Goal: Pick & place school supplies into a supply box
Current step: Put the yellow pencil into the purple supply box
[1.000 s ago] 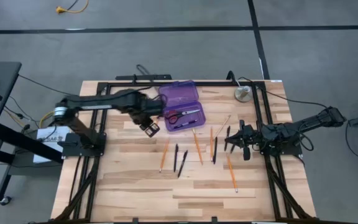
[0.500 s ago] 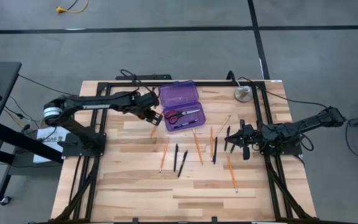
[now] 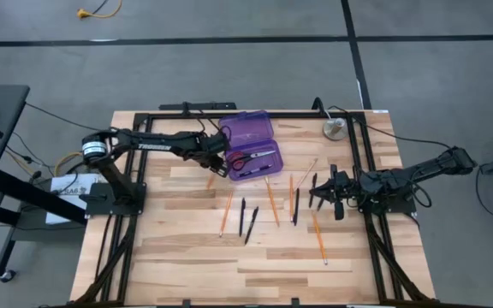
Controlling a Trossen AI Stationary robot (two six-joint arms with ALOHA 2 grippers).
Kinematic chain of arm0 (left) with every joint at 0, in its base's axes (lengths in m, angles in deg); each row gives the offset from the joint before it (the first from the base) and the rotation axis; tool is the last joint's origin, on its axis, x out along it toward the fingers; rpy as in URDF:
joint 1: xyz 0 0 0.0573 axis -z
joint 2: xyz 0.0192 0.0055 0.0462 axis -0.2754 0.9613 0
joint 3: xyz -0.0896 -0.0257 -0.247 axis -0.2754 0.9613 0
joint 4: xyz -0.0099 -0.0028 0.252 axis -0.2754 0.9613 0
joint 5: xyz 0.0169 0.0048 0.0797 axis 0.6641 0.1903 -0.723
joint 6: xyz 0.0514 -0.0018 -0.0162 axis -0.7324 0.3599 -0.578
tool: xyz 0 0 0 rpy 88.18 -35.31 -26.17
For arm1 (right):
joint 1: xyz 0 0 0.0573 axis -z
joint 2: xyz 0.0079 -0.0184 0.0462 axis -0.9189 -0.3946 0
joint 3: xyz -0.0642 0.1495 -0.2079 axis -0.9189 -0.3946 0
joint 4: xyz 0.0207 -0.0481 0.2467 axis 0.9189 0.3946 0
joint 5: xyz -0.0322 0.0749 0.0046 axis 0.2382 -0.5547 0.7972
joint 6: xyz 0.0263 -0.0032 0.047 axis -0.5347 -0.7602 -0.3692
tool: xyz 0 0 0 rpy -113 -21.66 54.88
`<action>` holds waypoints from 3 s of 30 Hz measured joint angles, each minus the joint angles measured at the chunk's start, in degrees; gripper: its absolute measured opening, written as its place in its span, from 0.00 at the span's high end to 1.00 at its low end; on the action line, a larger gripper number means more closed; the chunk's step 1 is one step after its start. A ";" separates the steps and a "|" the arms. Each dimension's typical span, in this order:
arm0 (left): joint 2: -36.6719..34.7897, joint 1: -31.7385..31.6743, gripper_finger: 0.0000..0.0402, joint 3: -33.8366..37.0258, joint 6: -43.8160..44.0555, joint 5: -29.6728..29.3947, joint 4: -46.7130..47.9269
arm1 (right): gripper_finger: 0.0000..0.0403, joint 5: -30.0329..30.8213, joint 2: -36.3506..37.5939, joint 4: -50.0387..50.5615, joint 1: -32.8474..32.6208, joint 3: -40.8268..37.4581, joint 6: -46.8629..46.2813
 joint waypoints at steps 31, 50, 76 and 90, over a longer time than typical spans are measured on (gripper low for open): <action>11.62 2.50 0.75 -0.83 -0.31 -4.79 -0.40 | 1.00 -0.02 -0.02 -0.07 -0.02 -0.02 -0.04; 11.50 2.51 0.96 -2.91 5.21 -3.04 4.37 | 1.00 -0.04 0.00 -0.07 -0.02 -0.02 -0.04; 11.89 1.16 0.96 -17.50 12.00 -18.12 42.47 | 1.00 -0.22 -0.01 -0.31 -0.02 -0.02 -0.04; 11.80 7.41 0.96 -37.06 1.19 -22.98 39.38 | 1.00 -0.17 -0.02 -0.46 -0.02 -0.02 -0.02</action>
